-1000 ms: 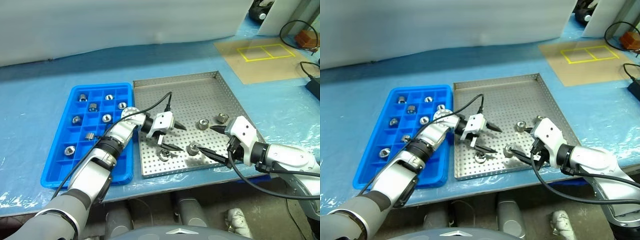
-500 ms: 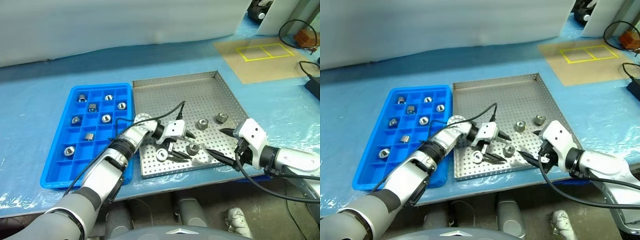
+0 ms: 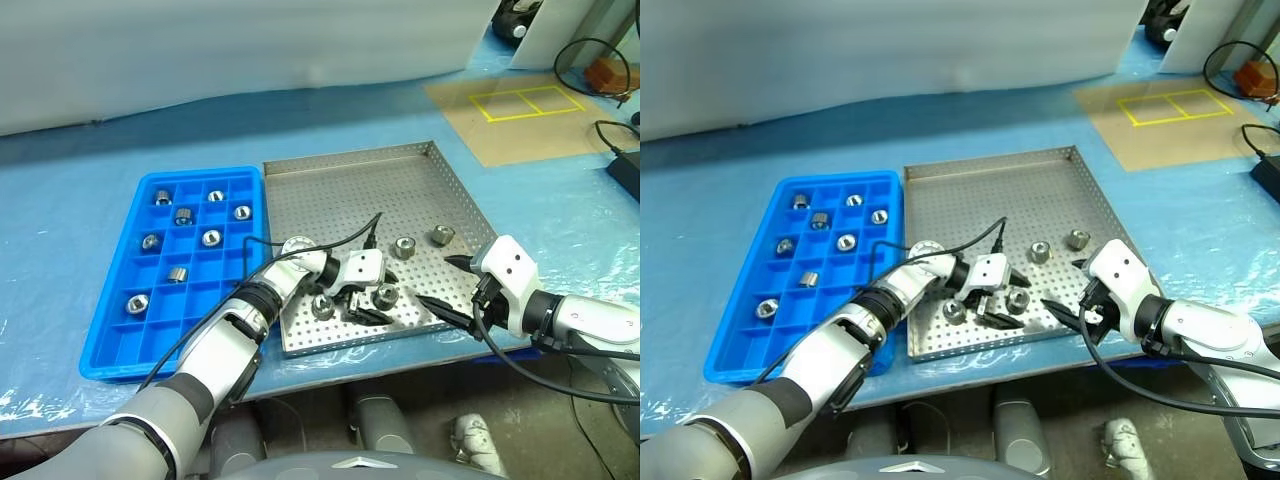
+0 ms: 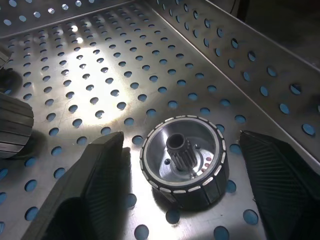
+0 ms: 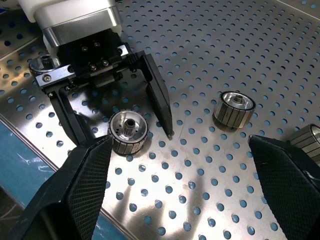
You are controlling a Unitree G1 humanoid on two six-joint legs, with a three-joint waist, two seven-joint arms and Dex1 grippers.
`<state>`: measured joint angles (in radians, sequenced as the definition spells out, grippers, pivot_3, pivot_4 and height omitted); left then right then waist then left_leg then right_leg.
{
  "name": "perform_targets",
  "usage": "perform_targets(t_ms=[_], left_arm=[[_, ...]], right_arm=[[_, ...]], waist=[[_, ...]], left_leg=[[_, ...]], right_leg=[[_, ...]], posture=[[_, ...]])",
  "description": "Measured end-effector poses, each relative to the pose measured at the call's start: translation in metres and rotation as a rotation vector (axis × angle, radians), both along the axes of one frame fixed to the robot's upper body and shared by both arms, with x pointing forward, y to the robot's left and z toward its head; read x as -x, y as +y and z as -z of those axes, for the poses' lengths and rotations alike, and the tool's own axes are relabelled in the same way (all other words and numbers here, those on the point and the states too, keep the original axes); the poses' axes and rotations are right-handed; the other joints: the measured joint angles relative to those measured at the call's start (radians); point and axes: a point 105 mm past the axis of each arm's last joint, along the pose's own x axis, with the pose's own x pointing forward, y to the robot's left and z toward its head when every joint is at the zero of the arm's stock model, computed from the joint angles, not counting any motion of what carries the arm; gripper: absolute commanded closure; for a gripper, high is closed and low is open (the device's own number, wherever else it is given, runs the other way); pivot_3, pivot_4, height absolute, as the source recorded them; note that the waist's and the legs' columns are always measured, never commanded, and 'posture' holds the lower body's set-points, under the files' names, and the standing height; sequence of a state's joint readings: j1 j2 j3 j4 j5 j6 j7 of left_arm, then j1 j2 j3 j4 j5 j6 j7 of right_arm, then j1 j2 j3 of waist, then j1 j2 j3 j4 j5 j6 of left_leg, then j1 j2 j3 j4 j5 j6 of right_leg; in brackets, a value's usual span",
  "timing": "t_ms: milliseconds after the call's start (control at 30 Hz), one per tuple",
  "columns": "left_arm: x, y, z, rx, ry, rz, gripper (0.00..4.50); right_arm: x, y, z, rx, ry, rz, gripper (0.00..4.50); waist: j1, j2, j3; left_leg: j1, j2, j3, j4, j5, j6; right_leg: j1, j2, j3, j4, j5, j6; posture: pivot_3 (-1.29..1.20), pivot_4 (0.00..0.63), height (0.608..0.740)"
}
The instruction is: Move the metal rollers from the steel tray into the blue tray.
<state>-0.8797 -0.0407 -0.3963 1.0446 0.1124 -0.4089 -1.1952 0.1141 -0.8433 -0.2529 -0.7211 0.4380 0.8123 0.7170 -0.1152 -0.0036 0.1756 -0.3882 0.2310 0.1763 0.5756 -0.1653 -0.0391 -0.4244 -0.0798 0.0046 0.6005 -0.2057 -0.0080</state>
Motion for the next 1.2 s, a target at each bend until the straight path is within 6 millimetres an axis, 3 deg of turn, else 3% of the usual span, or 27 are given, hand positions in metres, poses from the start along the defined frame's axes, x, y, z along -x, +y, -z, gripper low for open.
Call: perform_targets(t_ms=[67,200,333,733,867,1000,1100,1200], left_arm=[[0.001,-0.001,0.0,-0.002,0.002,0.003,1.97],[0.0,-0.001,0.001,-0.004,-0.003,-0.006,1.97],[0.0,-0.002,0.0,0.0,0.0,-0.006,2.64],[-0.019,0.005,-0.011,0.05,-0.003,-0.121,2.64],[-0.032,0.009,-0.037,0.135,-0.041,-0.157,2.64],[-0.038,0.017,-0.084,0.267,-0.061,-0.152,2.64],[-0.038,0.033,-0.118,0.337,-0.061,-0.15,2.64],[-0.038,0.059,-0.129,0.357,-0.042,-0.196,2.64]], right_arm=[[0.0,0.0,-0.001,0.0,-0.003,0.0,0.0],[-0.002,0.001,-0.003,0.001,-0.013,-0.002,0.0],[-0.002,0.002,-0.003,0.002,-0.019,-0.006,0.0],[-0.01,0.004,-0.004,0.002,-0.032,-0.02,0.0],[-0.014,0.009,-0.004,0.002,-0.04,-0.042,0.0],[-0.023,0.014,-0.006,-0.002,-0.059,-0.069,0.0],[-0.032,0.02,-0.007,-0.016,-0.071,-0.104,0.0],[-0.043,0.027,-0.008,-0.021,-0.085,-0.14,0.0]], waist=[[-0.005,0.0,0.0],[-0.012,0.0,0.0],[-0.013,0.0,0.0],[-0.014,0.0,0.0],[-0.011,0.0,0.0],[-0.008,0.0,0.0],[-0.008,0.0,0.0],[-0.005,0.0,0.0]], left_leg=[[0.0,-0.002,0.0,0.0,-0.001,0.001],[0.0,-0.008,0.0,0.0,-0.002,0.004],[-0.002,-0.01,0.0,0.0,-0.004,0.006],[-0.003,-0.009,0.0,0.0,-0.004,0.007],[-0.004,-0.009,0.0,0.0,-0.004,0.007],[-0.005,-0.009,-0.001,0.0,-0.004,0.007],[-0.006,-0.008,-0.001,0.0,-0.004,0.007],[-0.005,-0.008,-0.001,-0.001,-0.004,0.007]], right_leg=[[0.0,-0.002,0.0,0.0,-0.001,0.001],[0.0,-0.008,-0.001,0.0,-0.002,0.004],[0.0,-0.011,-0.001,-0.001,-0.002,0.004],[0.0,-0.011,-0.001,-0.001,-0.003,0.005],[0.0,-0.012,-0.001,-0.001,-0.002,0.003],[-0.001,-0.013,-0.001,-0.001,0.001,-0.001],[-0.002,-0.012,-0.001,0.0,0.001,-0.001],[-0.002,-0.012,-0.001,0.001,0.001,-0.001]], posture=[[-0.66,0.15,0.74],[-0.66,0.15,0.74],[-0.65,0.15,0.74],[-0.61,0.15,0.74],[-0.58,0.15,0.74],[-0.52,0.15,0.74],[-0.48,0.15,0.74],[-0.42,0.15,0.74]])
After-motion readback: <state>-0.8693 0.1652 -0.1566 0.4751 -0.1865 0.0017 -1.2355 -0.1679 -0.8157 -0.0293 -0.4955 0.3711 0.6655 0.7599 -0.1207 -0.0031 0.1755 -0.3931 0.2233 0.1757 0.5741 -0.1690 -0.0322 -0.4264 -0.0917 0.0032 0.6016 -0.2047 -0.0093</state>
